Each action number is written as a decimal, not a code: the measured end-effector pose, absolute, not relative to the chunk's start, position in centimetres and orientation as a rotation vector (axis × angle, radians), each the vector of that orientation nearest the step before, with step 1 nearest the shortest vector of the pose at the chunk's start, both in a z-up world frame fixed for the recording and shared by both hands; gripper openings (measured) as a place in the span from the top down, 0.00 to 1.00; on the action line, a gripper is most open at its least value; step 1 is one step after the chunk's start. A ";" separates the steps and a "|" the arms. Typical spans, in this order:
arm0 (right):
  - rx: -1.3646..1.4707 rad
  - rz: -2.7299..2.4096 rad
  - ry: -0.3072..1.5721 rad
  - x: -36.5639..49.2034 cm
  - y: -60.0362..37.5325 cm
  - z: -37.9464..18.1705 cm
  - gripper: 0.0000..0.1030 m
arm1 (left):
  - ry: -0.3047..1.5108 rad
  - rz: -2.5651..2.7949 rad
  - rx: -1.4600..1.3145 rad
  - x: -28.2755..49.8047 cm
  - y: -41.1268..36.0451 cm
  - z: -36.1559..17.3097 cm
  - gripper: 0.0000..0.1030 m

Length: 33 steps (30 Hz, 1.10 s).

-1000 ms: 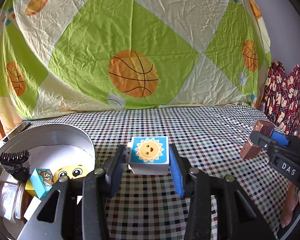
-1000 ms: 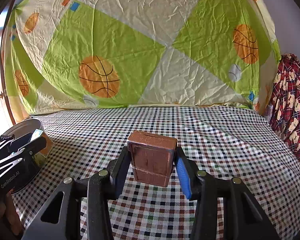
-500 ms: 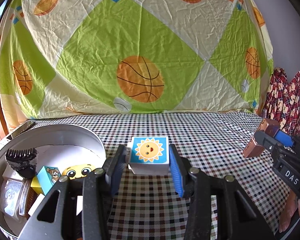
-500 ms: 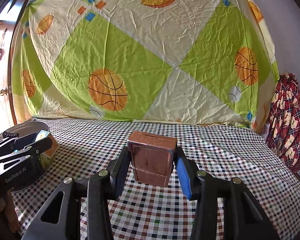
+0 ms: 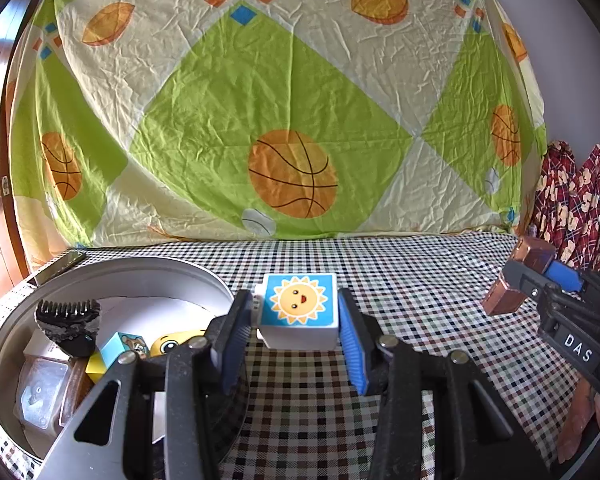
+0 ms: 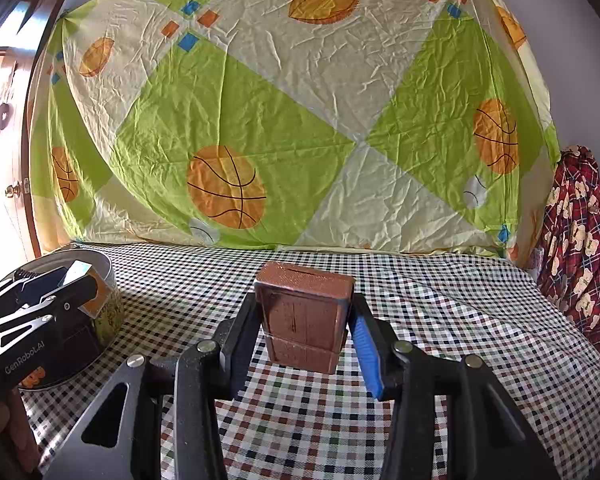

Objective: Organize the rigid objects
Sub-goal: 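Carry the sun-printed block and brown box toward the cookie tin with both grippers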

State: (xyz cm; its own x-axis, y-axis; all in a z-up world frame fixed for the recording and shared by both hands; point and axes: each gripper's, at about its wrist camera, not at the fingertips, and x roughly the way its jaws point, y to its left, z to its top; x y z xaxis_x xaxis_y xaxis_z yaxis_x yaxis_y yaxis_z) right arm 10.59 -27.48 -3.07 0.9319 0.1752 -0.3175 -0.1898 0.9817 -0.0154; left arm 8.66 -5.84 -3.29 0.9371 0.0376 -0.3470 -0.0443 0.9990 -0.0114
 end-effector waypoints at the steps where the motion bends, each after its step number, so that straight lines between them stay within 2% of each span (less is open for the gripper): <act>1: -0.044 0.188 0.315 10.4 -27.3 -3.0 0.54 | 0.352 0.044 -0.021 8.6 -5.7 -3.3 0.59; 33: -0.016 0.287 0.268 8.1 -21.5 -2.7 0.54 | 0.251 0.099 -0.076 5.1 -2.0 -2.7 0.59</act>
